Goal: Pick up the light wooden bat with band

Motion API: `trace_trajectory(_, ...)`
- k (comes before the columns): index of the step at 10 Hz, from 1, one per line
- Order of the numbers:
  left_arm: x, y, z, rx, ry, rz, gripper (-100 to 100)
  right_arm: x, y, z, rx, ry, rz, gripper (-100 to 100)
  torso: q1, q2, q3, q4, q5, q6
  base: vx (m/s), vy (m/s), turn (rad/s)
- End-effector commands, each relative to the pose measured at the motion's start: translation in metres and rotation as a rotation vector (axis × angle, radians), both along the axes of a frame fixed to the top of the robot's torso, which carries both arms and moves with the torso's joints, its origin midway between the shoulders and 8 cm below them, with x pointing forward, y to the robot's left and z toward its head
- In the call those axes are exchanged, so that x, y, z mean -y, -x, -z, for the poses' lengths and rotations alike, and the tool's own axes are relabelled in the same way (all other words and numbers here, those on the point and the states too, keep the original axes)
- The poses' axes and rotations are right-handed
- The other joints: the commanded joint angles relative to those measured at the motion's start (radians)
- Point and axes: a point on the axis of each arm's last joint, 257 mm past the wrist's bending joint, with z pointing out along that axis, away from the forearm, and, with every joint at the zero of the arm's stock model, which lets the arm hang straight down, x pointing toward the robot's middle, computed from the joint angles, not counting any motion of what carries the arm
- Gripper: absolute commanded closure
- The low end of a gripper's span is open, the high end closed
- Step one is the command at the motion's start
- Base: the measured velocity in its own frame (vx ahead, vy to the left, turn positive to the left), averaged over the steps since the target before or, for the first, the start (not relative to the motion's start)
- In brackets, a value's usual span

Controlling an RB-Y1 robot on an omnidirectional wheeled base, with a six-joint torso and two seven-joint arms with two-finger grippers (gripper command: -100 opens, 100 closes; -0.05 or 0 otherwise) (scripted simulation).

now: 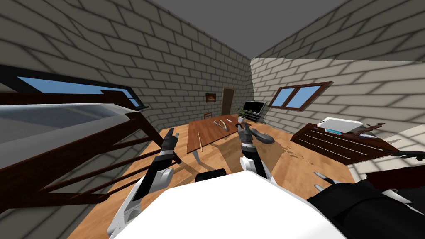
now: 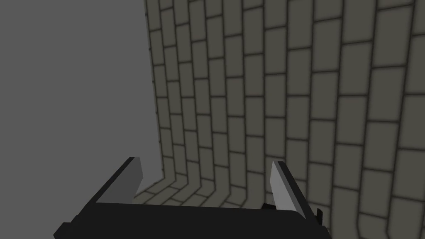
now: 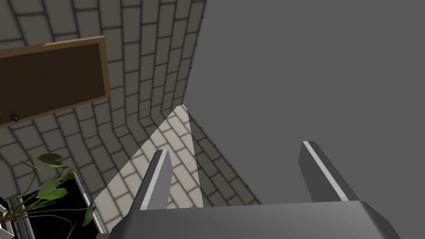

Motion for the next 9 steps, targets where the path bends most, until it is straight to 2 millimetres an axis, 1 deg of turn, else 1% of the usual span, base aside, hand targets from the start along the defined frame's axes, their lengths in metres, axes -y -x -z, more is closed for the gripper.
trace_trajectory(1,-0.001,-0.006,0.008,-0.034,-0.001,-0.004,-100,0.000,0.000,0.000,0.000,0.000,0.000,0,0.000,0.000,0.000,0.000,0.000,0.000,0.015,0.023,-0.103)
trace_trajectory(2,-0.003,-0.013,0.022,-0.080,-0.003,-0.008,-100,0.000,0.000,0.000,0.000,0.000,0.000,0,0.000,0.000,0.000,0.000,0.000,-0.001,0.025,0.023,-0.209)
trace_trajectory(3,-0.004,-0.014,0.025,-0.092,-0.002,-0.010,-100,0.000,0.000,0.000,0.000,0.000,0.000,0,0.000,-0.001,0.000,0.000,0.000,0.000,0.018,0.022,-0.093)
trace_trajectory(4,-0.007,-0.021,0.039,-0.137,-0.005,-0.013,-100,0.000,0.000,0.000,0.000,0.000,0.000,0,0.000,0.000,0.000,0.000,0.000,-0.001,0.013,0.017,-0.191)
trace_trajectory(5,-0.007,-0.022,0.043,-0.152,-0.003,-0.015,-100,0.000,0.000,0.000,0.000,0.000,0.000,0,0.000,0.000,0.000,0.000,0.000,0.000,0.011,0.022,-0.106)
trace_trajectory(6,-0.010,-0.028,0.058,-0.201,-0.006,-0.019,-100,0.000,0.000,0.000,0.000,0.000,0.000,0,0.000,0.000,0.000,0.000,0.000,-0.001,0.016,0.022,-0.181)
trace_trajectory(7,-0.011,-0.029,0.062,-0.215,-0.005,-0.020,-100,0.000,0.000,0.000,0.000,0.000,0.000,0,0.000,0.000,0.000,0.000,0.000,0.000,0.017,0.023,-0.125)
trace_trajectory(8,-0.013,-0.035,0.077,-0.263,-0.008,-0.023,-100,0.000,0.000,0.000,0.000,0.000,0.000,0,0.000,0.000,0.000,0.000,0.000,-0.001,0.024,0.027,-0.222)
trace_trajectory(9,-0.014,-0.035,0.081,-0.281,-0.007,-0.024,-100,0.000,0.000,0.000,0.000,0.000,0.000,0,0.000,-0.001,0.000,0.000,0.000,0.000,0.017,0.026,-0.122)
